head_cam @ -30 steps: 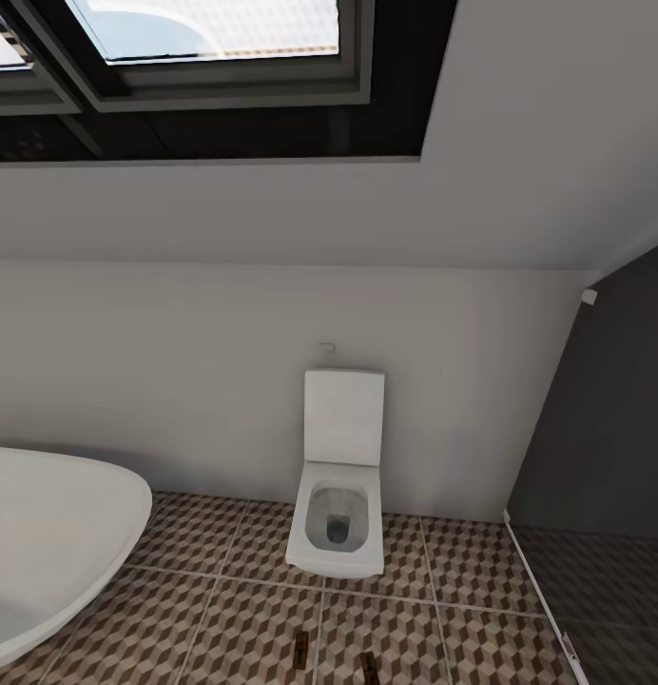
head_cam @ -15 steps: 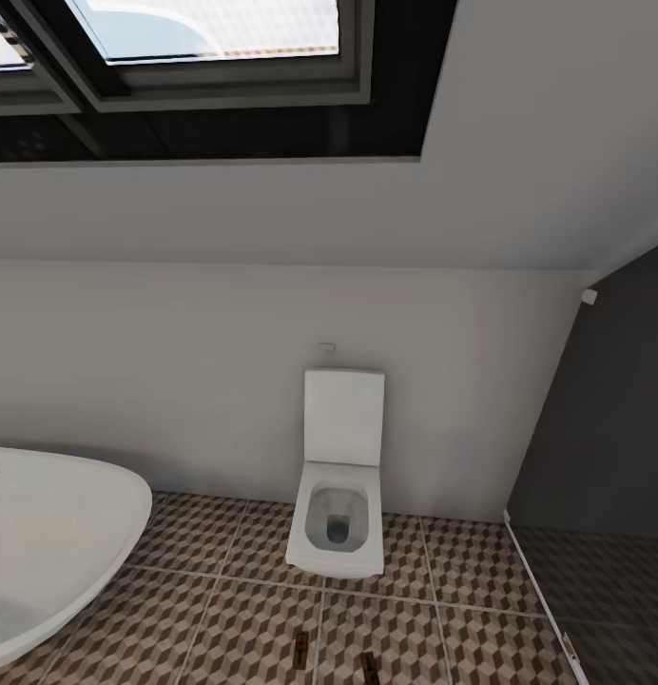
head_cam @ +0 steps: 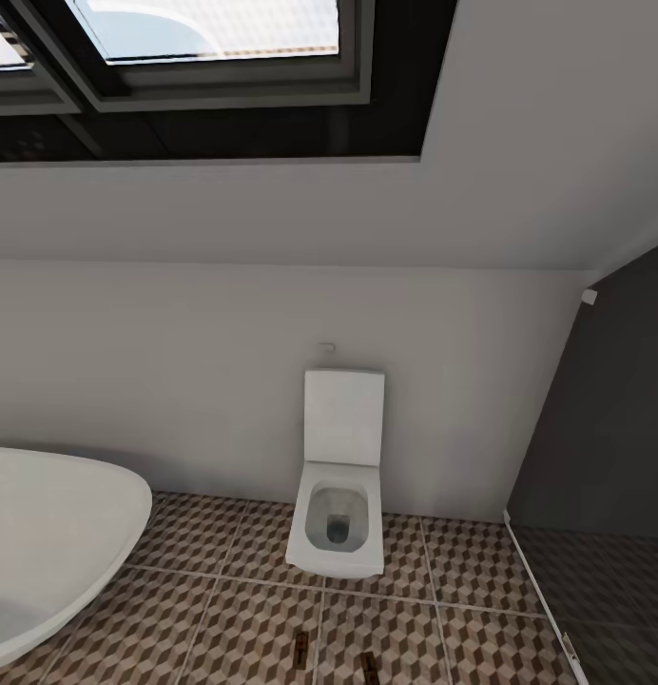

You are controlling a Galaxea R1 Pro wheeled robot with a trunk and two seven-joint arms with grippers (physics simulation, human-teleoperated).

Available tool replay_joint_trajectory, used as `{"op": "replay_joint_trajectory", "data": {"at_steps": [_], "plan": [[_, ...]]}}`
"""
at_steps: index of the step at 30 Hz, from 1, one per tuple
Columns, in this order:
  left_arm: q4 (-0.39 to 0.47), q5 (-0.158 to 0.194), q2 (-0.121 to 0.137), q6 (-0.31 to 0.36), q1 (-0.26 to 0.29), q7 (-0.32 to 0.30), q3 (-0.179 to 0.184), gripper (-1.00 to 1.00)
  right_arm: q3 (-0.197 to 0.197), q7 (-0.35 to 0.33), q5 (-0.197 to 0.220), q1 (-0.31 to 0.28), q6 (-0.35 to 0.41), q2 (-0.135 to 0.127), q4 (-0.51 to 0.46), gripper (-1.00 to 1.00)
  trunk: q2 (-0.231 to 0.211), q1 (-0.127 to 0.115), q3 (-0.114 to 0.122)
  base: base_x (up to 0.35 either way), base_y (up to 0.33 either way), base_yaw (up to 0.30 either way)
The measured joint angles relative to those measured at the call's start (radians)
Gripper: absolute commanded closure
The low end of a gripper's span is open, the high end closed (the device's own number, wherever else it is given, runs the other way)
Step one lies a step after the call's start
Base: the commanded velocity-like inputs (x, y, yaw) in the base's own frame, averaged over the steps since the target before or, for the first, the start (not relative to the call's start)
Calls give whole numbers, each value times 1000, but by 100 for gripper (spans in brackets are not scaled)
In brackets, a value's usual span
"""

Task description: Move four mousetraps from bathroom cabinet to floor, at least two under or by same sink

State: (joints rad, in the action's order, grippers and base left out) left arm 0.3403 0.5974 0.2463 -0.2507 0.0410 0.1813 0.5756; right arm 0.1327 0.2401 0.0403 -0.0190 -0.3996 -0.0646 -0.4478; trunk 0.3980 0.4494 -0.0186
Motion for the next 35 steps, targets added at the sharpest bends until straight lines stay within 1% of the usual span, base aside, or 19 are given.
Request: {"op": "replay_joint_trajectory", "data": {"at_steps": [5,9,12,14,17,18,21,22,25,27,32,35], "plan": [[-26,0,-13,-23,0,0,0,-100,0,-24,-1,0,1,19,42,-100,0,0,0,0,0,0],[-42,-1,-17,-36,0,-1,3,-100,0,-29,-1,0,3,25,71,-100,0,0,0,0,0,0],[-76,-2,-21,-48,0,-1,7,-100,0,-32,0,0,4,29,152,-100,0,0,0,0,0,0],[-105,-2,-24,-51,0,-1,8,-100,0,-33,0,0,4,30,185,-100,0,0,0,0,0,0],[-138,-1,-33,-50,0,-1,9,-100,0,-33,0,0,4,31,205,-100,0,0,0,0,0,0],[-151,-1,-37,-50,0,-2,9,-100,0,-33,0,0,4,31,209,-100,0,0,0,0,0,0],[-213,0,-61,-49,0,-2,9,-100,-1,-33,0,0,4,31,219,-100,0,0,0,0,0,0],[-253,1,-75,-48,0,-2,9,-100,-1,-33,0,0,3,31,221,-100,0,0,0,0,0,0],[-322,0,-101,-48,0,-2,9,-100,-1,-33,0,0,3,31,223,-100,0,0,0,0,0,0],[-381,2,-131,-44,-1,1,11,-100,-1,-33,1,0,2,31,223,-100,0,0,0,0,0,0],[-400,2,-146,-49,-1,1,10,-100,-2,-33,1,0,2,31,224,-100,0,0,0,0,0,0],[-398,3,-150,-49,-1,1,9,-100,-2,-33,1,0,3,31,225,-100,0,0,0,0,0,0]]}}
